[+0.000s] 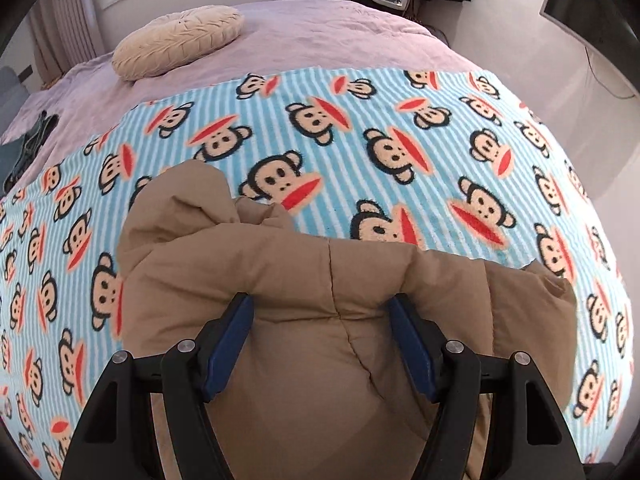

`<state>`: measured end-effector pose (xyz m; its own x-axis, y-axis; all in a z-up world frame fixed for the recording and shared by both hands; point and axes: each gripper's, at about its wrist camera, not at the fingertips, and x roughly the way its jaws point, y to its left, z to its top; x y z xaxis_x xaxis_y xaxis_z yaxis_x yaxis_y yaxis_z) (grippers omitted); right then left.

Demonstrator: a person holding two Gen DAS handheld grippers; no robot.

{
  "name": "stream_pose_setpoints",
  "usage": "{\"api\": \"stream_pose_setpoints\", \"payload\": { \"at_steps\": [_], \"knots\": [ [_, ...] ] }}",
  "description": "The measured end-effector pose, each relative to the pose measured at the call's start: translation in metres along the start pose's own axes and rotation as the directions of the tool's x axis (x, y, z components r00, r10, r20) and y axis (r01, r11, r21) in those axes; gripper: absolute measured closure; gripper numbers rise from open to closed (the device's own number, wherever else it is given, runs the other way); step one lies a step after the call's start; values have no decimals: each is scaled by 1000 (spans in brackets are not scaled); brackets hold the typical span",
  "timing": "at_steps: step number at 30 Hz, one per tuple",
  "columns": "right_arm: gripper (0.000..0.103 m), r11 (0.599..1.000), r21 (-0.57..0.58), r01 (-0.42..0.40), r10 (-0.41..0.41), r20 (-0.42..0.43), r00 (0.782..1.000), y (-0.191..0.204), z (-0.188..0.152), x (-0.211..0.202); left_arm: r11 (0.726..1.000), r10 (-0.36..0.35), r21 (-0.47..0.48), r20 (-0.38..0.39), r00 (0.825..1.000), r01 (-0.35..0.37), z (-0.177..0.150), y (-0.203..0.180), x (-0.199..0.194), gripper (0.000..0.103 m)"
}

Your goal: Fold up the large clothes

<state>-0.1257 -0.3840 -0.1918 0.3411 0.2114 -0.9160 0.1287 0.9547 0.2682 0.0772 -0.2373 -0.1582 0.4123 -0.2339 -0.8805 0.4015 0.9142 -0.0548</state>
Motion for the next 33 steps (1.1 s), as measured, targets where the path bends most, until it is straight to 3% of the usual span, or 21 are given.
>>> {"api": "stream_pose_setpoints", "payload": {
  "at_steps": [7,15,26,33],
  "knots": [
    [85,998,54,-19,20,-26,999,-1,-1,-3,1000,16,10,-16,1000,-16,-1,1,-2,32],
    [81,993,115,-32,41,-74,996,-11,11,-17,999,47,-16,-47,998,-48,-4,21,-47,32],
    [76,983,181,-31,53,-117,992,-22,24,-50,991,123,-33,-136,983,-129,-42,55,-99,32],
    [70,976,214,-36,62,-116,991,-28,25,-62,991,121,-40,-179,976,-130,-69,60,-113,32]
  ]
}}
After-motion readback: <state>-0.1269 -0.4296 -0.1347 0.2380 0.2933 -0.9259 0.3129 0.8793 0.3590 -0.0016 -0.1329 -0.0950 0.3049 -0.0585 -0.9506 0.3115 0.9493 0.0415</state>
